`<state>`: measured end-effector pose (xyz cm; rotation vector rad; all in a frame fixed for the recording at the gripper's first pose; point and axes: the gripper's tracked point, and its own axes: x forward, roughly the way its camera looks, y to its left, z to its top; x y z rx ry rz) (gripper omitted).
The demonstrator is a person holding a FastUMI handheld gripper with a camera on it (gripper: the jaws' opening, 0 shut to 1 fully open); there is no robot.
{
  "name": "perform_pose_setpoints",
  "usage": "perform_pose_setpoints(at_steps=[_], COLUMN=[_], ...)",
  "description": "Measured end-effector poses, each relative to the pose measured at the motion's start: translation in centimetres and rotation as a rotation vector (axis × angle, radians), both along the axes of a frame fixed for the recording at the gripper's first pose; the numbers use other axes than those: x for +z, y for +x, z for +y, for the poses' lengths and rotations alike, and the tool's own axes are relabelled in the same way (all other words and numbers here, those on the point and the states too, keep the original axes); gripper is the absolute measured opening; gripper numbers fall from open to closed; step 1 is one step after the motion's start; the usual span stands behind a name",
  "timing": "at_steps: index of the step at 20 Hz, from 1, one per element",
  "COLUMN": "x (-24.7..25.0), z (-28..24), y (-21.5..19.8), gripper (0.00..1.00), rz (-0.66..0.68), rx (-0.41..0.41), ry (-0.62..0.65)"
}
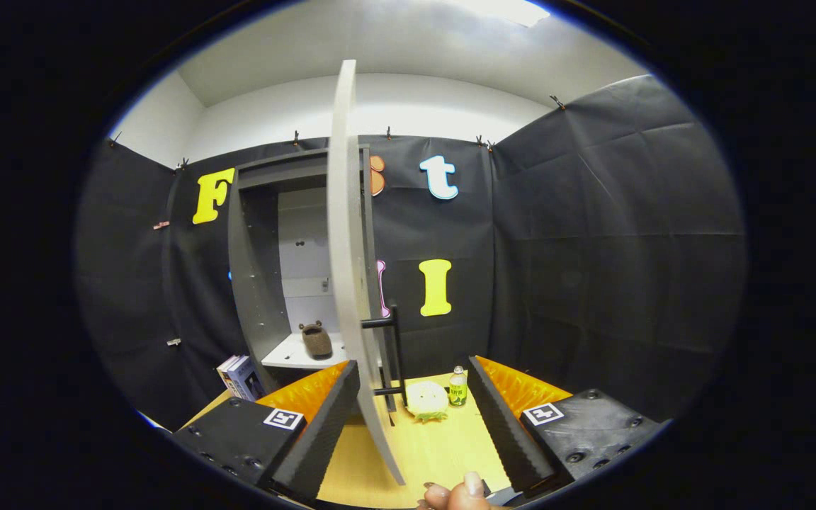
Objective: Open the shoe cabinet door, grab the shoes and put them into the shoe cabinet, then close the shoe cabinet door.
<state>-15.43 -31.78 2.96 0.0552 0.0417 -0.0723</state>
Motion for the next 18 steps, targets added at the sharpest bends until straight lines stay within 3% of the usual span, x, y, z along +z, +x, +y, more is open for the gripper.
perform_pose_setpoints(at_steps=[9,18], x=[-1.9,-2.1], z=[-0.4,3.0], y=[4.9,6.1], gripper=[0.98,0.97], rz=[0.042,0.028], rx=[0.103,0.148], ry=[0.058,0.085])
